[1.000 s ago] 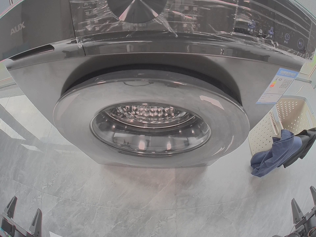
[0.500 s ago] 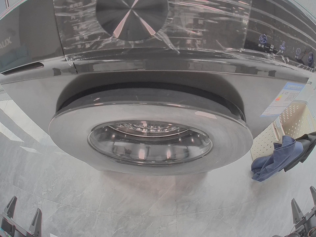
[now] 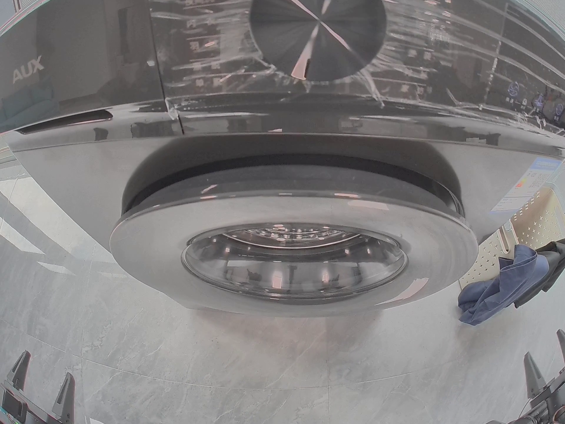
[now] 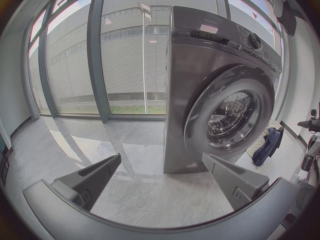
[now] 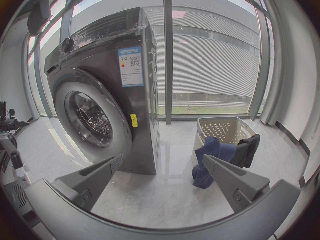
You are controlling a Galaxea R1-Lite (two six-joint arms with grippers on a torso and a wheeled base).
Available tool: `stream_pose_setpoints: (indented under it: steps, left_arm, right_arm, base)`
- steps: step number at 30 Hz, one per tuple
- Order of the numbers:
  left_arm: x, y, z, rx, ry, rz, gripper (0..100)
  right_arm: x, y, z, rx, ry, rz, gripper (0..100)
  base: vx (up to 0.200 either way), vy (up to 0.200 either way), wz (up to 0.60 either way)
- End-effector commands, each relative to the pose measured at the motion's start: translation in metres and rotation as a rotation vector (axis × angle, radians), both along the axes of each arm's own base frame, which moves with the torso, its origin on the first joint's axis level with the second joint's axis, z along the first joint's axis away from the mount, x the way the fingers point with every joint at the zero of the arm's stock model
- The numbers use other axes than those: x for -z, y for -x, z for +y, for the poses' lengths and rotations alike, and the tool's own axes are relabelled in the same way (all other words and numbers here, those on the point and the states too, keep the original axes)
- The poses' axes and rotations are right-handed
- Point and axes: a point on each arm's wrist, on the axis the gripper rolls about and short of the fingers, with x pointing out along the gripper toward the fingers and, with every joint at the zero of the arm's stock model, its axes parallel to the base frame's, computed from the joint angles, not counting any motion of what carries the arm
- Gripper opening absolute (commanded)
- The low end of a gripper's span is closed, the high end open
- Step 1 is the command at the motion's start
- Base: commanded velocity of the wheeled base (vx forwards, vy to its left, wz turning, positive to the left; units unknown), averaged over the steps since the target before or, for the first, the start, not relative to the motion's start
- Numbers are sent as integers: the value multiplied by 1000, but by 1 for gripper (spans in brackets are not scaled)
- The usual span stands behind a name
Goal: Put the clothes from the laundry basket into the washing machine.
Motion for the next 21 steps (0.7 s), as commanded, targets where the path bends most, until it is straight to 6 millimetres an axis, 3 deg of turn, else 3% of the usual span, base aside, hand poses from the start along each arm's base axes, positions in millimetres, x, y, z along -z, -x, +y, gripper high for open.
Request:
stream_pose_setpoints:
  steps: [1, 2, 5, 6, 9, 11, 12, 16, 21]
  left_arm:
    - [5, 0, 0, 0, 0, 2, 100]
    - [5, 0, 0, 0, 0, 2, 100]
    - [5, 0, 0, 0, 0, 2, 100]
    - [5, 0, 0, -2, 0, 2, 100]
    - [5, 0, 0, 0, 0, 2, 100]
    - [5, 0, 0, 0, 0, 2, 100]
    - [5, 0, 0, 0, 0, 2, 100]
    - [5, 0, 0, 0, 1, 2, 100]
    - [5, 0, 0, 0, 0, 2, 100]
  right_arm:
    - [-53, 16, 0, -17, -11, -185, 100]
    - [-66, 10, 0, -24, -18, -151, 100]
    - [-70, 4, 0, -33, -23, -111, 100]
    - [-66, -20, 2, -135, -50, 50, 100]
    - [-69, -45, 5, -221, -57, 170, 100]
    - [-70, -50, 6, -238, -55, 180, 100]
    - [-75, -68, 12, -321, -34, 209, 100]
    - [-84, -97, 26, -423, 1, 224, 100]
    - [-93, -124, 43, -507, -2, 236, 100]
  base:
    - [0, 0, 0]
    - [0, 0, 0]
    - [0, 0, 0]
    - [0, 0, 0]
    - [0, 0, 0]
    - [0, 0, 0]
    - [0, 0, 0]
    - [0, -150, 0]
    - [0, 0, 0]
